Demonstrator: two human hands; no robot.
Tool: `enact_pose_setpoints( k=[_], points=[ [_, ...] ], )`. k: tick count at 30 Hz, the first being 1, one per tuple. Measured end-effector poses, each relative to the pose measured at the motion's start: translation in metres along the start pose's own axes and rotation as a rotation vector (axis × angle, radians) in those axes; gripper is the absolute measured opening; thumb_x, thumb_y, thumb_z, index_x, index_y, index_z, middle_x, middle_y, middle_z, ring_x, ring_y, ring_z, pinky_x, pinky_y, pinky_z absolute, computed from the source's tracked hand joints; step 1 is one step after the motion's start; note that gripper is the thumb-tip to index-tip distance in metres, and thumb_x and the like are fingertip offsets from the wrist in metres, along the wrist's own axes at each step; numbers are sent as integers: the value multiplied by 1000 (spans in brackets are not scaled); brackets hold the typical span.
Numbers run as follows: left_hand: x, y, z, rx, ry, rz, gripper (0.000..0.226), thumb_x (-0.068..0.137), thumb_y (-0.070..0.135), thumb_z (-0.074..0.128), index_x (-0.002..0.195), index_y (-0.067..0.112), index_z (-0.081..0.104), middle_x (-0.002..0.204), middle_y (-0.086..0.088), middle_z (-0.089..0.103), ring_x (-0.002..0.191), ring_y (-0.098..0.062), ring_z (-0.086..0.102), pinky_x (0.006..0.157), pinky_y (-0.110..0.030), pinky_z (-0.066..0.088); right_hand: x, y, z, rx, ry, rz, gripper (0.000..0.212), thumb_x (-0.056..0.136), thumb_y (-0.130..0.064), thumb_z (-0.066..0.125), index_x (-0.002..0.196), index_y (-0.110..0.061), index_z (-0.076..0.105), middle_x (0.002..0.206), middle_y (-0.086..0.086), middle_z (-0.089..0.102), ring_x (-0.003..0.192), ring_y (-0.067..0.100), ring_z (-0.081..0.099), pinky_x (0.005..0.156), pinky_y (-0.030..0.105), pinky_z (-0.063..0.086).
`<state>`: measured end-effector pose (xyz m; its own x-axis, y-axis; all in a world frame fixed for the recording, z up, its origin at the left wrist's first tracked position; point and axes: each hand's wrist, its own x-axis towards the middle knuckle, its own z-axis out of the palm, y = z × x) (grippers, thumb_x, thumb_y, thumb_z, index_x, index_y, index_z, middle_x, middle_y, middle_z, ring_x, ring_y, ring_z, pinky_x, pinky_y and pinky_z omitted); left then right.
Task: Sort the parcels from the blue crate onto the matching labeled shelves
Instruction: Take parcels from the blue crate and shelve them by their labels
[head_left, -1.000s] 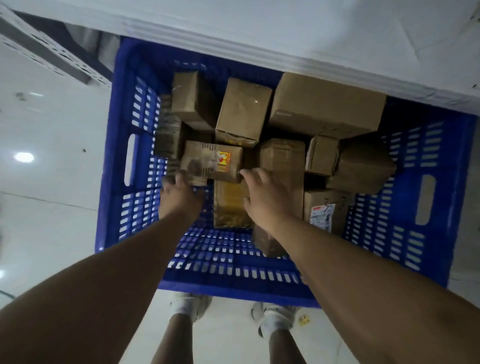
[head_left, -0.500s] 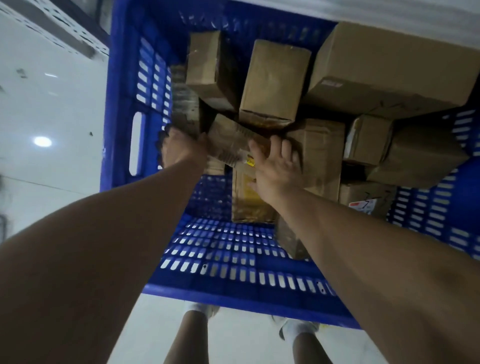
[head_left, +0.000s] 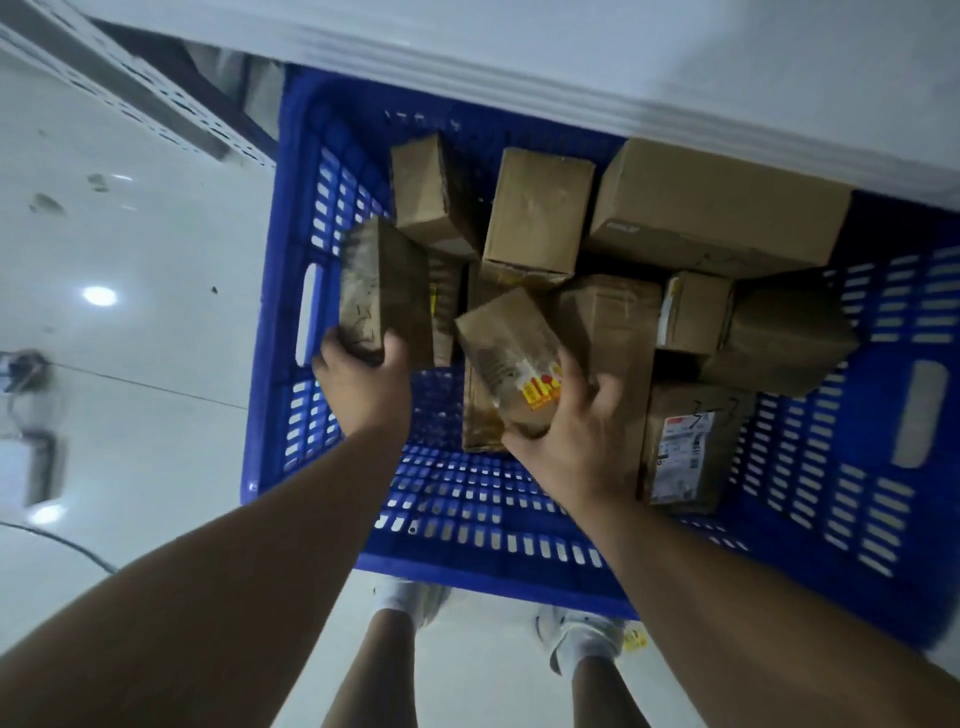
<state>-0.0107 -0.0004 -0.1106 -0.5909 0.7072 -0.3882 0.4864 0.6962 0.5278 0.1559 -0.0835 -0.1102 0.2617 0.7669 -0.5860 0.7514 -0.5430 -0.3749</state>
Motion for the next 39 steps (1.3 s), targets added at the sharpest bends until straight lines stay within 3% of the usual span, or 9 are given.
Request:
enact_pose_setpoints(
  k=[6,11,14,21,25,28,35,37,39],
  points=[
    [-46,14,-36,30,-54,-1,58,77,28,72,128,9,52,121,-11,49,107,-25,52,84,-25,37,-26,-8,-27,461,-1,357,91,80,-54,69,152,-31,17,145,9,37,126,31,46,90,36,42],
    [-91,31,-84,82,-259,590,60,71,0,74,127,4,53,120,-15,49,109,-29,51,90,-35,47,-41,-33,-58,710,-48,576,88,76,-49,72,149,-28,28,140,10,44,119,32,50,89,34,44],
    [-112,50,-111,106,-281,928,47,77,4,58,124,4,53,123,-21,50,116,-35,51,97,-43,49,-54,-51,-95,1031,-66,711,79,72,-39,76,140,-30,36,124,3,51,90,22,55,82,40,52],
    [-136,122,-171,206,-156,1496,39,83,9,56,121,7,48,113,-27,61,108,-43,59,87,-48,52,-88,-64,-184,1010,23,338,68,76,-10,79,137,-17,49,135,8,57,120,25,56,101,44,48],
    [-153,164,-212,297,-80,1784,39,83,11,65,120,9,50,116,-18,61,118,-42,54,91,-58,49,-128,-61,-233,821,33,163,57,91,-19,64,143,-15,40,138,0,48,129,17,45,104,24,37],
    [-188,196,-250,342,-65,1843,32,82,19,60,111,10,51,105,-21,67,118,-50,52,92,-69,42,-166,-63,-280,780,168,56,50,87,-14,68,130,-22,43,116,-19,50,106,-5,51,81,0,38],
    [-273,276,-321,302,-55,1898,40,90,29,58,125,11,50,118,-20,63,115,-43,54,85,-54,53,-268,-75,-392,898,370,-46,49,81,-16,75,123,-27,50,108,-18,54,97,-4,55,63,1,43],
    [-307,300,-339,239,-170,1866,45,94,43,44,129,16,48,123,-24,55,115,-38,46,80,-49,55,-301,-75,-424,939,393,-97,47,80,-24,77,112,-41,48,105,-27,52,94,-11,54,68,1,45],
    [-342,323,-352,148,-304,1842,42,96,43,37,133,22,44,130,-25,45,119,-40,41,84,-49,52,-333,-70,-453,990,463,-110,49,73,-35,79,109,-50,49,116,-21,57,109,-1,58,87,20,52]
  ],
)
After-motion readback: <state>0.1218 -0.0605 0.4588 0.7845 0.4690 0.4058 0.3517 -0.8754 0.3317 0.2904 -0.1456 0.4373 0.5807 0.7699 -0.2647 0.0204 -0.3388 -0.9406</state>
